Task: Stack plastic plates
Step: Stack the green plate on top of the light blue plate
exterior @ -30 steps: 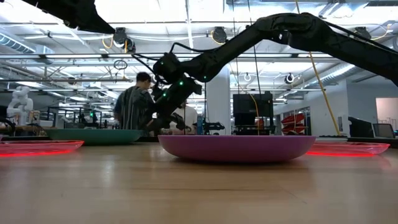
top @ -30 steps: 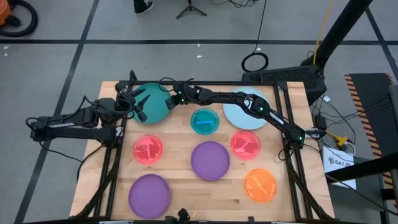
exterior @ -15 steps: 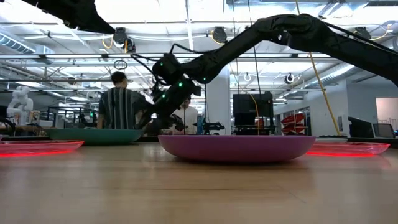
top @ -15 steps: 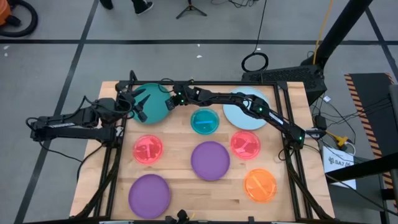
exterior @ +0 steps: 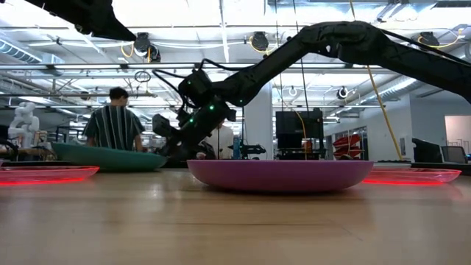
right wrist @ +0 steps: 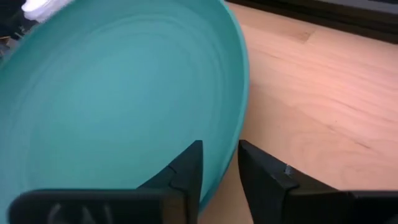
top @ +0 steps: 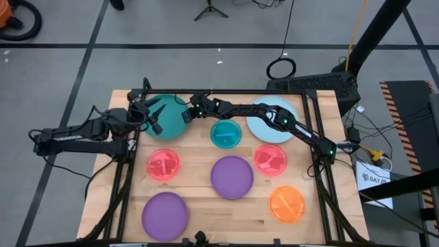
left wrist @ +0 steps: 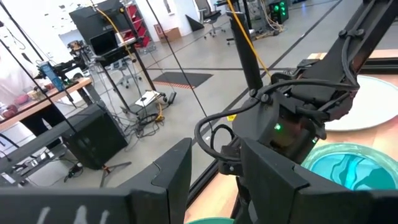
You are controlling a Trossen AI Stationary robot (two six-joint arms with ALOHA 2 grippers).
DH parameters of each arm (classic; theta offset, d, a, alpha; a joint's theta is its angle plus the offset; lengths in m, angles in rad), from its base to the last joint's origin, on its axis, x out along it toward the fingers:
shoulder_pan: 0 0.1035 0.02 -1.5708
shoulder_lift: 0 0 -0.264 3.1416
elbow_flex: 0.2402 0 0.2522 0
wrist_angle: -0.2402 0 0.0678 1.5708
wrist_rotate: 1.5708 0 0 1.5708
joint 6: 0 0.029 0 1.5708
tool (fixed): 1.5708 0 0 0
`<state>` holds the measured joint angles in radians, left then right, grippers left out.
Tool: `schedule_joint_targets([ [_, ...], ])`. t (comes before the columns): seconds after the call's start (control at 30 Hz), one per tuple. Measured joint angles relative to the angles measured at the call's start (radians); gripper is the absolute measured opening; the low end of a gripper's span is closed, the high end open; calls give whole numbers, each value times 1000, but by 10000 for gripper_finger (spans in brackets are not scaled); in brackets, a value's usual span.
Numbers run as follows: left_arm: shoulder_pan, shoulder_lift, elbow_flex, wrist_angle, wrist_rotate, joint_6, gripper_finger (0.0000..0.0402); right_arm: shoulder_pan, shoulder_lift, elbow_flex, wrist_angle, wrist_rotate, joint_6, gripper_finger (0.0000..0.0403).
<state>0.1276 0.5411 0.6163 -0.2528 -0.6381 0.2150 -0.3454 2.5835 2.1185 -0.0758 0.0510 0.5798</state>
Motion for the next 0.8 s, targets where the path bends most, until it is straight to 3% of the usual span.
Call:
schedule_joint_targets([
  [0.23, 0, 0, 0, -6, 0, -11, 147, -9, 0, 0, 48, -4, -3, 9],
  [0.47, 0, 0, 0, -6, 0, -18, 147, -29, -9, -1, 99, -2, 27, 6],
  [0.8, 0, 0, 0, -6, 0, -29, 147, -64, -156, -1, 29, -80, -57, 3],
])
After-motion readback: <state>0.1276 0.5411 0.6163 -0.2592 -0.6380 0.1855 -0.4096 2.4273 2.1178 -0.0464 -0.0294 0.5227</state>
